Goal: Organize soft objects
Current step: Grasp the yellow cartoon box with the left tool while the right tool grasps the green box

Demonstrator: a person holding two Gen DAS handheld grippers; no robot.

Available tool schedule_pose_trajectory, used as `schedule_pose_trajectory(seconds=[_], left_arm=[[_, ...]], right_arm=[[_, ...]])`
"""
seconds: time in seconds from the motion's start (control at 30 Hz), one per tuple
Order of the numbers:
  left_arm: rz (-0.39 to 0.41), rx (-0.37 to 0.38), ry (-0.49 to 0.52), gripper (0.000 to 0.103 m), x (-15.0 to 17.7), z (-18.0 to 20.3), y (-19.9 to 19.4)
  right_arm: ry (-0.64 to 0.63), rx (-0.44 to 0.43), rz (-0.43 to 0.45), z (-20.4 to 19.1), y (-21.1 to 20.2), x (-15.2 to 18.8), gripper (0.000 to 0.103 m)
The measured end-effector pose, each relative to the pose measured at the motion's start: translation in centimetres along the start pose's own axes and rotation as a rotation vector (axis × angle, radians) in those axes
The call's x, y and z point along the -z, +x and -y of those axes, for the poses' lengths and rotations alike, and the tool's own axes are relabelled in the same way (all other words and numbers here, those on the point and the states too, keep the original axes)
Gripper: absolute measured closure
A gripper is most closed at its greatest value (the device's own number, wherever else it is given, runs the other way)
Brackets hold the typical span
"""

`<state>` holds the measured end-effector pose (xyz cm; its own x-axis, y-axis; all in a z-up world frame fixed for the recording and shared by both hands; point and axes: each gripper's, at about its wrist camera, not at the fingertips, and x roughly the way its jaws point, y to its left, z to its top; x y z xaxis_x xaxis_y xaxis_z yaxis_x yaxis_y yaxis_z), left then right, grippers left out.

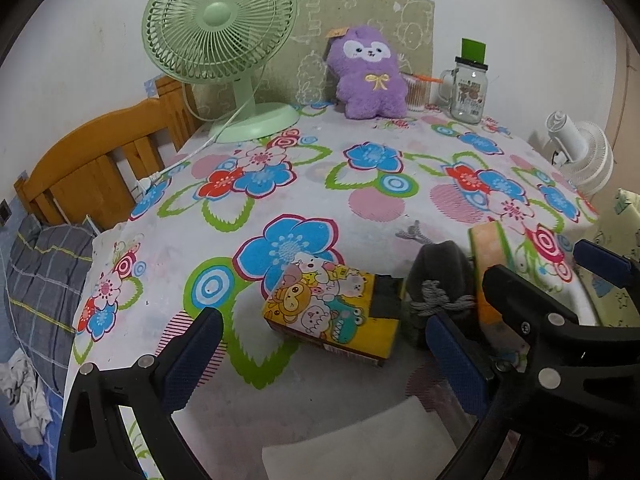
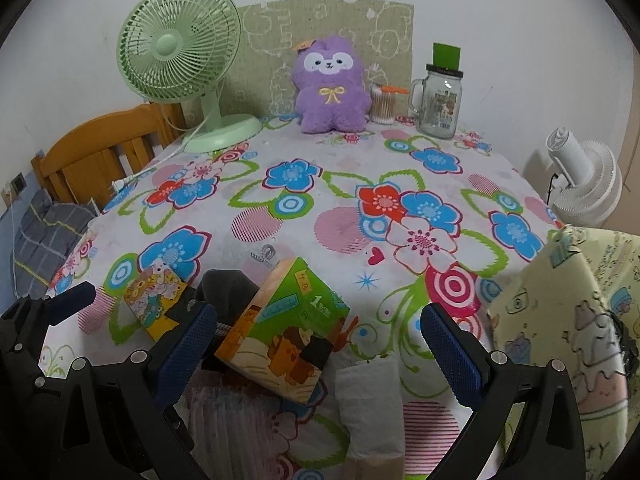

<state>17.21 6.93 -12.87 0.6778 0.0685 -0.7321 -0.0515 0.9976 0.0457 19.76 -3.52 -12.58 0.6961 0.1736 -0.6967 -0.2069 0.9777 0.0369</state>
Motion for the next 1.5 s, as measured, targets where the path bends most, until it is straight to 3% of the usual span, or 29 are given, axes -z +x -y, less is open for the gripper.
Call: schedule_pose_trajectory(seconds=[0.5, 0.67, 0.97, 1.13, 1.5], left_arm=[[-0.098, 0.023, -0.023, 0.002, -0.5, -0.7, 2.8], [-0.133, 0.045, -0.010, 0.023, -0.3, -0.4, 3.5], [-0.108, 0.062, 0.010, 0.026, -0.3, 0.0, 3.0], [-0.082, 0.064, 0.013, 0.026, -0.4, 0.1, 2.1], [-0.058, 0.067, 0.013, 0.027, 0.0, 0.6, 0.4]], right_arm=[[0.085, -0.094, -0.068, 0.4, 3.1, -0.1, 0.002], [0.042, -0.121, -0.061, -0.5, 2.8, -0.1, 0.013], [0.046, -0.142, -0.071, -0.4, 2.1, -0.1, 0.032], [0.062, -0.151, -0.075, -0.1, 1.6, 0.1, 0.049], [0.056, -0.130, -0.075, 0.2, 0.5, 0.4, 0.071]])
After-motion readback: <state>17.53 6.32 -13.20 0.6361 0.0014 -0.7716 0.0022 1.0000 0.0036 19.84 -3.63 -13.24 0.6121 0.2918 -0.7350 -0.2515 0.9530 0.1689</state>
